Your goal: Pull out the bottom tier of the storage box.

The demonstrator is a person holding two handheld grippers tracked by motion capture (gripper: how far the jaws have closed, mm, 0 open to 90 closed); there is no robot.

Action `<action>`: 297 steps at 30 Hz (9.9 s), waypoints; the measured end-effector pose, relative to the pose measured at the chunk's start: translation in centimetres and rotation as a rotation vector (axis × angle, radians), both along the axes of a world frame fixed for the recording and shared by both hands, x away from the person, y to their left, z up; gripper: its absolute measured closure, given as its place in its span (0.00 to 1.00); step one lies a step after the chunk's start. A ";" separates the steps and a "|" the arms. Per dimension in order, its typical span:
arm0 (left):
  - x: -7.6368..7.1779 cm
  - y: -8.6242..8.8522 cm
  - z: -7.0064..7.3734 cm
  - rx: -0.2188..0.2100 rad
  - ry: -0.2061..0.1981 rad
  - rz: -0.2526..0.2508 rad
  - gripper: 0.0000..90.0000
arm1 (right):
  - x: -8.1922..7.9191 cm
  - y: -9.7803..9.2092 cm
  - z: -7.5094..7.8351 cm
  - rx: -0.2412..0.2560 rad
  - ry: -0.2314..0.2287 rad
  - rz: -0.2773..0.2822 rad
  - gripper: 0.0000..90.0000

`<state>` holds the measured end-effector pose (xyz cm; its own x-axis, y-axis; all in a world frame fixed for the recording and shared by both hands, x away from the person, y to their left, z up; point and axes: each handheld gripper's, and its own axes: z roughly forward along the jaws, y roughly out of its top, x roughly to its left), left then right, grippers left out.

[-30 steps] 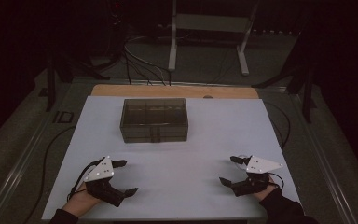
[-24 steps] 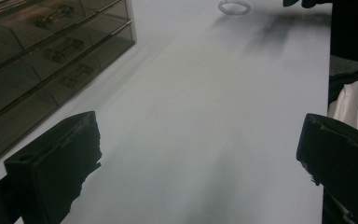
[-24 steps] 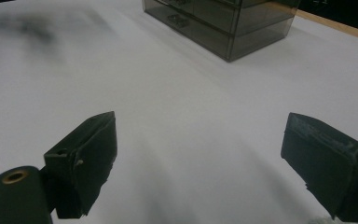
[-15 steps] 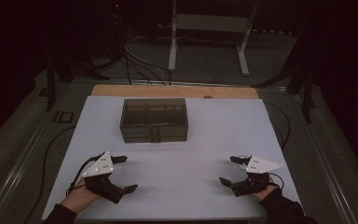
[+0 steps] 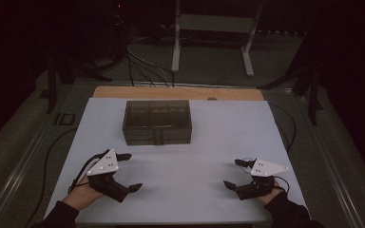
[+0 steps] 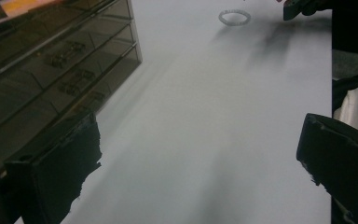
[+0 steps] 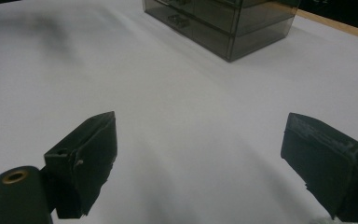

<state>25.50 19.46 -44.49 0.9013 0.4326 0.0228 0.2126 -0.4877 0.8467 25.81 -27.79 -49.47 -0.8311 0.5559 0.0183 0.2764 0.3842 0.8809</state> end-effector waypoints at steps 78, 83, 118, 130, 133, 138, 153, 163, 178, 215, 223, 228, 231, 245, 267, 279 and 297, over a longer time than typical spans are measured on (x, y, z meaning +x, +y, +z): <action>4.2 -8.0 -1.5 0.416 -0.259 0.005 0.00 | -0.1 0.2 -0.1 -0.006 0.002 0.016 0.12; 4.4 -8.5 -2.1 0.477 -0.278 0.017 0.00 | -0.1 0.2 -0.1 -0.008 0.001 0.017 0.12; 4.6 -12.6 -6.5 0.900 -0.563 0.047 0.18 | -0.1 0.2 -0.1 -0.010 0.000 0.016 0.12; 4.8 -13.4 -7.2 0.968 -0.621 0.071 0.26 | -0.1 0.2 -0.1 -0.008 0.001 0.017 0.12; 4.8 -13.5 -7.4 0.981 -0.628 0.070 0.31 | -0.1 0.2 -0.1 -0.010 0.002 0.019 0.12; 5.0 -13.5 -8.1 1.031 -0.666 0.085 0.43 | -0.1 0.2 -0.1 -0.008 0.003 0.018 0.12; 6.0 -13.2 -9.8 1.100 -0.731 0.147 0.71 | -0.1 0.2 -0.1 -0.007 0.004 0.019 0.12; 6.6 -13.6 -10.6 1.139 -0.775 0.199 0.78 | -0.1 0.2 -0.1 -0.005 0.006 0.019 0.12; 6.8 -14.0 -10.7 1.140 -0.775 0.229 0.87 | -0.1 0.2 -0.1 -0.003 0.008 0.020 0.12; 5.1 -14.0 -10.2 1.123 -0.762 0.219 0.89 | -0.1 0.2 -0.1 -0.003 0.008 0.020 0.12; 4.2 -13.9 -10.3 1.125 -0.766 0.206 0.89 | -0.1 0.2 -0.1 -0.003 0.009 0.019 0.12; 4.0 -13.9 -10.3 1.127 -0.760 0.199 0.89 | -0.1 0.2 -0.1 -0.002 0.009 0.019 0.12; 4.0 -14.0 -10.3 1.136 -0.765 0.195 0.89 | -0.1 0.2 -0.1 -0.003 0.009 0.020 0.12; 4.0 -13.5 -8.6 1.052 -0.687 0.115 0.82 | -0.1 0.1 -0.1 -0.002 0.007 0.016 0.12; 3.9 -10.4 -3.9 0.741 -0.369 -0.003 0.21 | -0.1 0.2 -0.1 -0.001 0.011 0.014 0.12; 4.1 -8.1 -1.7 0.604 -0.227 -0.060 0.00 | -0.1 0.2 -0.1 -0.002 0.013 0.016 0.12; 4.7 -4.4 1.4 0.421 -0.118 -0.086 0.00 | -0.1 0.3 -0.1 0.000 0.016 0.017 0.12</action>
